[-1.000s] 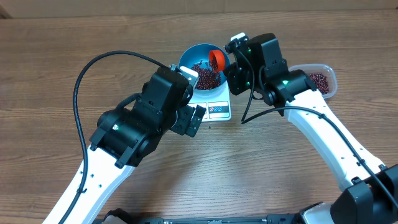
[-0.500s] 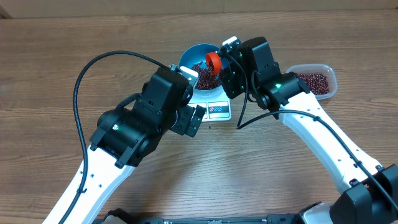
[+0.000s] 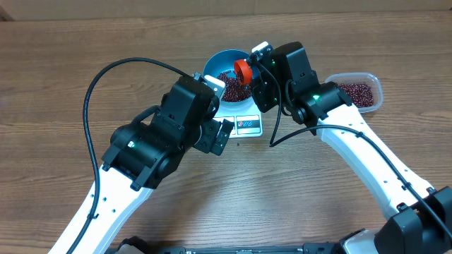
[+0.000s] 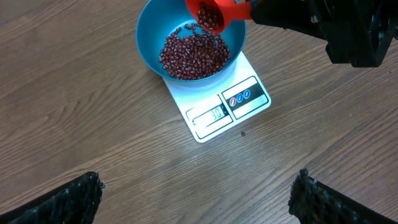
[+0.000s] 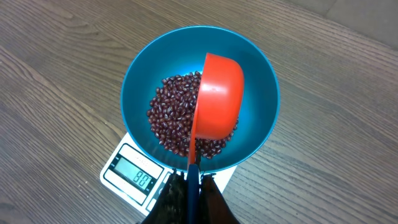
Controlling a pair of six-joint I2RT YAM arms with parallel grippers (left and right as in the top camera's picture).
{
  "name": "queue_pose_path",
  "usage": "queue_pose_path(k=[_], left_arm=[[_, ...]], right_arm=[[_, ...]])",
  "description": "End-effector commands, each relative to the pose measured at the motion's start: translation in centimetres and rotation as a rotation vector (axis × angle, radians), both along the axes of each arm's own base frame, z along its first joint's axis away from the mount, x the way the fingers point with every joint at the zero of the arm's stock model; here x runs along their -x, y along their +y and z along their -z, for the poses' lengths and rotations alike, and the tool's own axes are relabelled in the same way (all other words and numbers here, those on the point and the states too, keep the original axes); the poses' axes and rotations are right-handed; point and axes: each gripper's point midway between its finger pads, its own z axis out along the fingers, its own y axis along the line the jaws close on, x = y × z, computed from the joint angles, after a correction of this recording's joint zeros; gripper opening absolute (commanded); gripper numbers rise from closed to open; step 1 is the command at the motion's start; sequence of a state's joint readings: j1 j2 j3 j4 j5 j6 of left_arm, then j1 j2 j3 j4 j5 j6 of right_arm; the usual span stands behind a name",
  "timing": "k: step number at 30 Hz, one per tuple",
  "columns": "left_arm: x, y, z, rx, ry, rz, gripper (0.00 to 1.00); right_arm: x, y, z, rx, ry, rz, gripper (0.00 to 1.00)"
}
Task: Scoop item into bowl and weigh 150g on scale
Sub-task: 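Hold the scoop inverted over the bowl, shaking out remaining beans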
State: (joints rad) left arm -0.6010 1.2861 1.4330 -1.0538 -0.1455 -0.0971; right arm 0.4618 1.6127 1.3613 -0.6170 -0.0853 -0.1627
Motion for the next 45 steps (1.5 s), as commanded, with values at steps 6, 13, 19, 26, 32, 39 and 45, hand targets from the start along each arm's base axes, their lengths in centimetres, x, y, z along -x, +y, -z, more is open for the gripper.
queue_pose_path(k=[6, 13, 19, 26, 32, 39, 45], left_arm=[[-0.2, 0.0, 0.0, -0.002, -0.002, 0.01, 1.0], [-0.2, 0.0, 0.0, -0.002, -0.002, 0.01, 1.0], [-0.2, 0.0, 0.0, -0.002, -0.002, 0.01, 1.0], [-0.2, 0.0, 0.0, -0.002, -0.002, 0.01, 0.99], [-0.2, 0.0, 0.0, -0.002, -0.002, 0.01, 1.0], [-0.2, 0.0, 0.0, -0.002, -0.002, 0.01, 1.0], [-0.2, 0.0, 0.0, -0.002, -0.002, 0.01, 1.0]], right_arm=[[0.0, 0.6, -1.9, 0.112, -0.122, -0.094, 0.04], [-0.7, 0.5, -2.5, 0.106, -0.148, -0.053, 0.04], [-0.8, 0.4, -2.5, 0.108, -0.151, -0.046, 0.04], [0.3, 1.3, -1.9, 0.17, -0.158, -0.148, 0.04], [0.3, 1.7, -2.1, 0.153, -0.165, -0.163, 0.04], [-0.4, 0.9, -2.3, 0.175, -0.183, -0.104, 0.04], [0.0, 0.8, -1.8, 0.194, -0.166, -0.125, 0.04]])
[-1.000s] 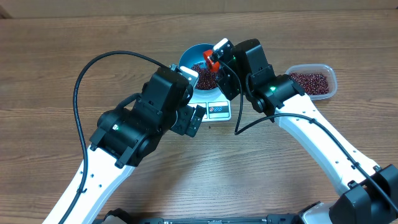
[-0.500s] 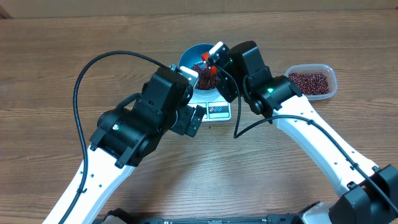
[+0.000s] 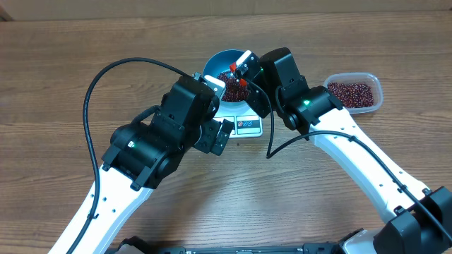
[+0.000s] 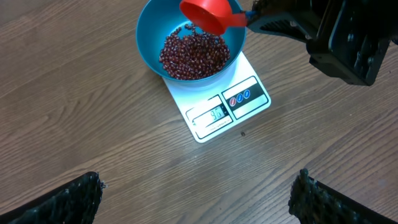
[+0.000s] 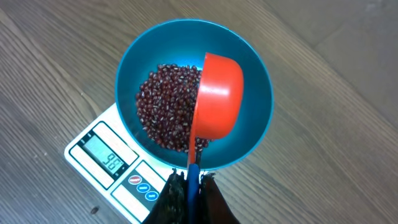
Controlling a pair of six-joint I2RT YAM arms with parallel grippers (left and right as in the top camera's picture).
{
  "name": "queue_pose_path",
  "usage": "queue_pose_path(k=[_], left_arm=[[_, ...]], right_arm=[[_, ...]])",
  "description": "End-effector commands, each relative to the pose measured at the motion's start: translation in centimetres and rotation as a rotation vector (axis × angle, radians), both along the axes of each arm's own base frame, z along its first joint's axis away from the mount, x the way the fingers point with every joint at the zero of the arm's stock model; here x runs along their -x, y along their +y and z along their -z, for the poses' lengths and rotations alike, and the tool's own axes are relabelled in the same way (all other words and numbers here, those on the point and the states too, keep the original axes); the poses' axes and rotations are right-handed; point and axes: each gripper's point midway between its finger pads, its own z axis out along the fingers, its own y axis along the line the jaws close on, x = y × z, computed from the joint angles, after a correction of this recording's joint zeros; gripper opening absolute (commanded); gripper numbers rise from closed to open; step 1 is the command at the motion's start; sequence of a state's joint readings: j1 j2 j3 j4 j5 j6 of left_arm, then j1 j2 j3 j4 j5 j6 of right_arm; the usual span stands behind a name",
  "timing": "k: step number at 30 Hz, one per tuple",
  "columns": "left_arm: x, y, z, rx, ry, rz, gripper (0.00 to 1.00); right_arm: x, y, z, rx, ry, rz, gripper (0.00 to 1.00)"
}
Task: Scoop item into bowl and weigh 150g on scale
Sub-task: 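Hold the scoop inverted over the bowl, shaking out remaining beans, then move the empty scoop back over the bean tub with the right gripper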
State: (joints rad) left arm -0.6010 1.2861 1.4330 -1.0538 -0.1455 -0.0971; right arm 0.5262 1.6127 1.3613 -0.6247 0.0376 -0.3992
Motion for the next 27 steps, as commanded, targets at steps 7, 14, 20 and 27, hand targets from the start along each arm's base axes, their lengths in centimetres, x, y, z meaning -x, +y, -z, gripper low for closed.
queue_pose_path(k=[7, 14, 20, 27], left_arm=[[-0.2, 0.0, 0.0, -0.002, -0.002, 0.01, 1.0], [-0.2, 0.0, -0.1, -0.002, -0.002, 0.01, 1.0], [-0.2, 0.0, 0.0, -0.002, -0.002, 0.01, 1.0], [-0.2, 0.0, 0.0, -0.002, -0.002, 0.01, 1.0]], right_arm=[[-0.8, -0.8, -2.0, -0.073, -0.019, 0.12, 0.04], [-1.2, -3.9, -8.2, -0.389, 0.015, 0.242, 0.03], [-2.6, -13.1, -9.3, -0.399, -0.02, 0.454, 0.04], [-0.8, -24.3, -4.6, -0.231, 0.105, 0.802, 0.04]])
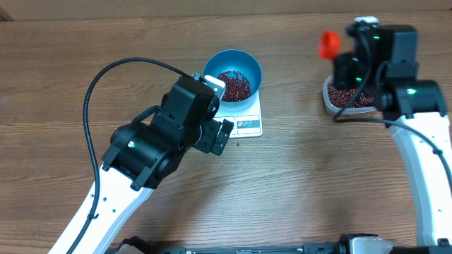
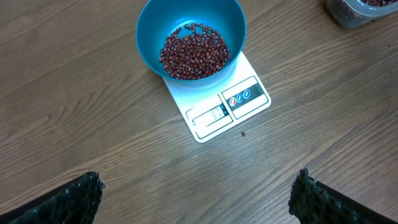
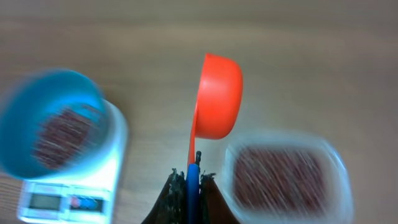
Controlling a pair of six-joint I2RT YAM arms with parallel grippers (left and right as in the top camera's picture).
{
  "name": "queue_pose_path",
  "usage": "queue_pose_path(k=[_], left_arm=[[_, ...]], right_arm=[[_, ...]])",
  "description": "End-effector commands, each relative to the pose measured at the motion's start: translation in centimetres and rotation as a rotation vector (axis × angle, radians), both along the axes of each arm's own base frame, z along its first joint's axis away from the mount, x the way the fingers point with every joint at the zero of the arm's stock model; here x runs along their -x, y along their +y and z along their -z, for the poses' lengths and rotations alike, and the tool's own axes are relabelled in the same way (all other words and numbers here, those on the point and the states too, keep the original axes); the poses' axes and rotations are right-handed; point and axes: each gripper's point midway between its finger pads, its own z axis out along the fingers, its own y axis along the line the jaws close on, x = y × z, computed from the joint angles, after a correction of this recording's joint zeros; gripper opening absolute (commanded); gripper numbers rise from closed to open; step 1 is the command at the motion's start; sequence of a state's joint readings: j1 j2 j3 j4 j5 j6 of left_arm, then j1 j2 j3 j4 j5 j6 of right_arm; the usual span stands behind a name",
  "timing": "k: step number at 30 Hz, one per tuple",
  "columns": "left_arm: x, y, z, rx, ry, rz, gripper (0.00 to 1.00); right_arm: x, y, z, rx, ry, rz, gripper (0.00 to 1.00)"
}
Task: Scoop item into bowl and weigh 150g on scale
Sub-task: 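Move the empty scoop back over the bean tub with the right gripper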
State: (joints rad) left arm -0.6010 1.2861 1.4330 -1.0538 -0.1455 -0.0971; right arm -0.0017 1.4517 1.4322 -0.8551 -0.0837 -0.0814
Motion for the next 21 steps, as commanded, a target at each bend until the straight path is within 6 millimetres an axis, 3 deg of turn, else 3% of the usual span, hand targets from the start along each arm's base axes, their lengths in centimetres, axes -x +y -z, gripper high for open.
queue_pose_path(k=[1, 4, 10, 21], left_arm=[[-0.2, 0.0, 0.0, -0.002, -0.002, 0.01, 1.0], [-0.2, 0.0, 0.0, -0.002, -0.002, 0.01, 1.0], [-0.2, 0.0, 0.0, -0.002, -0.002, 0.01, 1.0], [-0.2, 0.0, 0.0, -0.002, -0.002, 0.01, 0.99]], right_arm=[[0.6, -4.8, 1.9, 0.074, 0.083, 0.152, 0.04], [1.3, -6.9, 3.9, 0.117, 0.159, 0.214, 0.04], [1.1, -8.8, 7.2, 0.199, 0.253, 0.265, 0.04], [0.2, -9.1, 11.9, 0.246, 0.369, 0.209, 0.03]])
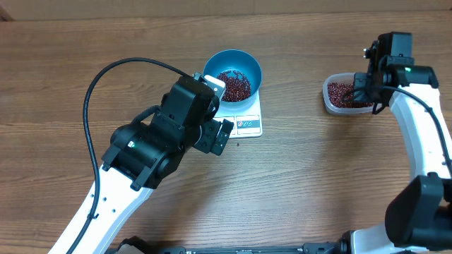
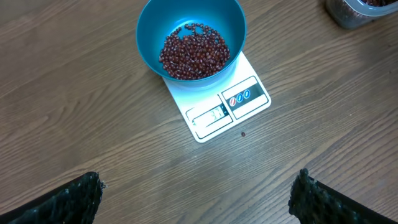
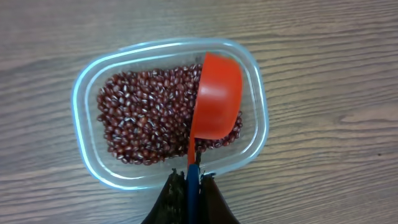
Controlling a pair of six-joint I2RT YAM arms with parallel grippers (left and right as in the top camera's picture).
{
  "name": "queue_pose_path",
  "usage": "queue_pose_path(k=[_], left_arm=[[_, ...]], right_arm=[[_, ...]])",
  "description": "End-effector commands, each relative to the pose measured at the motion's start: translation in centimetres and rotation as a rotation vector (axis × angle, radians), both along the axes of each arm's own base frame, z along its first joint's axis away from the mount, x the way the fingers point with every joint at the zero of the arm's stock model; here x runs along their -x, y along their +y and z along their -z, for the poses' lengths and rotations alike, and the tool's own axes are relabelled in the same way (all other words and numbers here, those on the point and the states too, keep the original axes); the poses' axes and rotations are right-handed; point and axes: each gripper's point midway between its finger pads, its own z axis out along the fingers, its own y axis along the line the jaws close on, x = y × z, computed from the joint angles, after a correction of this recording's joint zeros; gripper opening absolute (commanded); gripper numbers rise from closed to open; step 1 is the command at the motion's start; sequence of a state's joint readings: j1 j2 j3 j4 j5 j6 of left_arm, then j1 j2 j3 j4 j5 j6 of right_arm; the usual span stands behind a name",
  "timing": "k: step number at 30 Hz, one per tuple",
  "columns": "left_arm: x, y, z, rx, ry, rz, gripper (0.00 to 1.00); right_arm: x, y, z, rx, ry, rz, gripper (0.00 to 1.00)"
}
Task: Scoop item into bowl and weigh 150g on scale
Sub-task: 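Move the empty scoop back over the bean tub with the right gripper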
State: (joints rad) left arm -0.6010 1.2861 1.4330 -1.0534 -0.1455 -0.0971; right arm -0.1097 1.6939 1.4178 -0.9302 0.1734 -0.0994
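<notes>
A blue bowl part full of red beans stands on a white scale; its display is too faint to read. At the right, a clear tub holds more red beans. My right gripper is shut on the blue handle of an orange scoop, which is turned on its side over the tub's right half. In the overhead view the right gripper hangs over the tub. My left gripper stands open above bare table, near the scale's front.
The left arm lies across the table's left half, its wrist beside the scale. A single stray bean lies on the wood in front of the scale. The table's far edge runs along the top of the overhead view.
The right gripper has moved with the scoop from beside the tub's left end to right over the tub, and the scoop is now low over its beans. The left arm has not moved.
The scoop was first tipped over the blue bowl with beans in it, the scale showing about 80. Then it was still over the bowl, the beans piled higher and the reading in the nineties. Then it had left the bowl for the tub, where it is now.
</notes>
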Motion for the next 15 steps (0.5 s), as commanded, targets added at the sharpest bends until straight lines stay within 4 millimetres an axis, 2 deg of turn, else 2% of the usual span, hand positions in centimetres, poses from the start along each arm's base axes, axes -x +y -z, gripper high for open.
queue_pose_path(k=[1, 10, 15], left_arm=[[-0.2, 0.0, 0.0, -0.002, -0.002, 0.01, 1.0], [-0.2, 0.0, 0.0, -0.002, -0.002, 0.01, 1.0], [-0.2, 0.0, 0.0, -0.002, -0.002, 0.01, 1.0]], right_arm=[[-0.2, -0.5, 1.4, 0.038, 0.04, -0.026, 0.04], [-0.6, -1.0, 2.4, 0.117, 0.08, -0.088, 0.03], [-0.7, -0.3, 2.7, 0.116, 0.092, -0.124, 0.03]])
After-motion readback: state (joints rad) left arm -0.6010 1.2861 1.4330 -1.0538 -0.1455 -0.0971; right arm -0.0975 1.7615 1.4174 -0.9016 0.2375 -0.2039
